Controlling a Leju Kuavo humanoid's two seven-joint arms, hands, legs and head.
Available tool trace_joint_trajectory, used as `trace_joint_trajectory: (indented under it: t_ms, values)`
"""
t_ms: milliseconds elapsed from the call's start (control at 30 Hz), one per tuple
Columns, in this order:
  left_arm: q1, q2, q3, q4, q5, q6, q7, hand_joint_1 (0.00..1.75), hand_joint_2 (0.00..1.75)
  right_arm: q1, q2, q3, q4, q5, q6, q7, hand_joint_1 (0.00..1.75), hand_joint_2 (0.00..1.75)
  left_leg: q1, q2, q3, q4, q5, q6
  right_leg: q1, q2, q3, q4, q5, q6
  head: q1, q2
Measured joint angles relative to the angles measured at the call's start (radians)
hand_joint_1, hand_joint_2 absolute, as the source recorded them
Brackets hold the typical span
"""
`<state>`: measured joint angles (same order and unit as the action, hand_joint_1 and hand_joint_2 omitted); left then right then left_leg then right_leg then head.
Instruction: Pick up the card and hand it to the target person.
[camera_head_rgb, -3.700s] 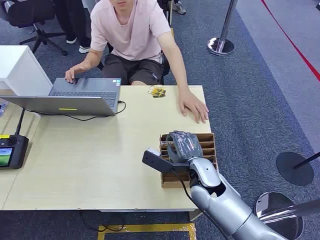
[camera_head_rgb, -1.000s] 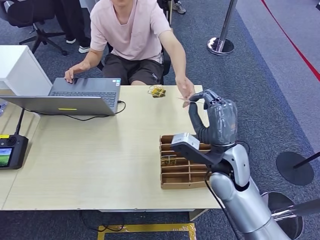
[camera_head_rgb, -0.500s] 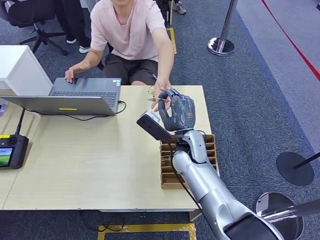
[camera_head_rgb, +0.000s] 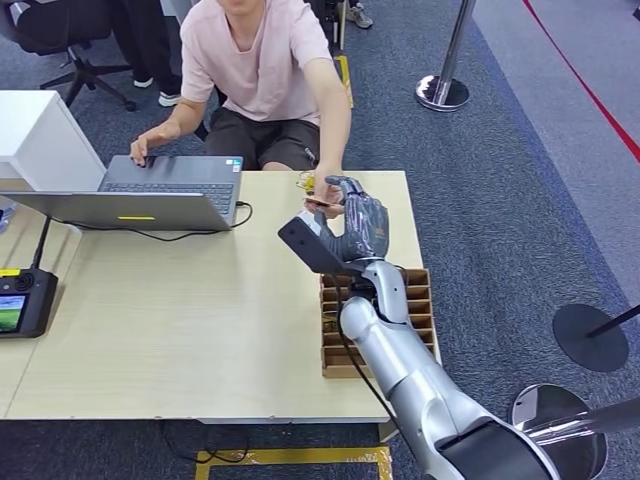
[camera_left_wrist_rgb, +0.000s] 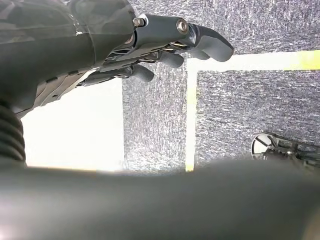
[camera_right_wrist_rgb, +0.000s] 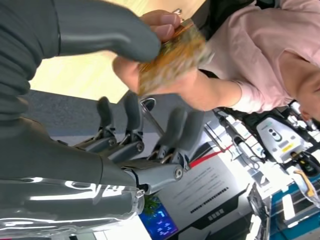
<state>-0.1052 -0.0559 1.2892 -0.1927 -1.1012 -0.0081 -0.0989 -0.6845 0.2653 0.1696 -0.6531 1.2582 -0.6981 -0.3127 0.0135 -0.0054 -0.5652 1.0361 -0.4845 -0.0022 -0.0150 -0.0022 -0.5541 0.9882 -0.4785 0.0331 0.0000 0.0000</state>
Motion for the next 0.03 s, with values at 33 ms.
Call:
trace_joint_trajectory:
  t_ms: [33]
  values:
    - [0.0, 0.0, 0.0, 0.0, 0.0, 0.0, 0.0, 0.0, 1.75, 0.0, 0.0, 0.0, 0.0, 0.0, 0.0, 0.0, 0.0, 1.75, 0.0, 0.0, 0.0, 0.0, 0.0, 0.0, 0.0, 0.0, 0.0, 0.0, 0.0, 0.0, 0.0, 0.0]
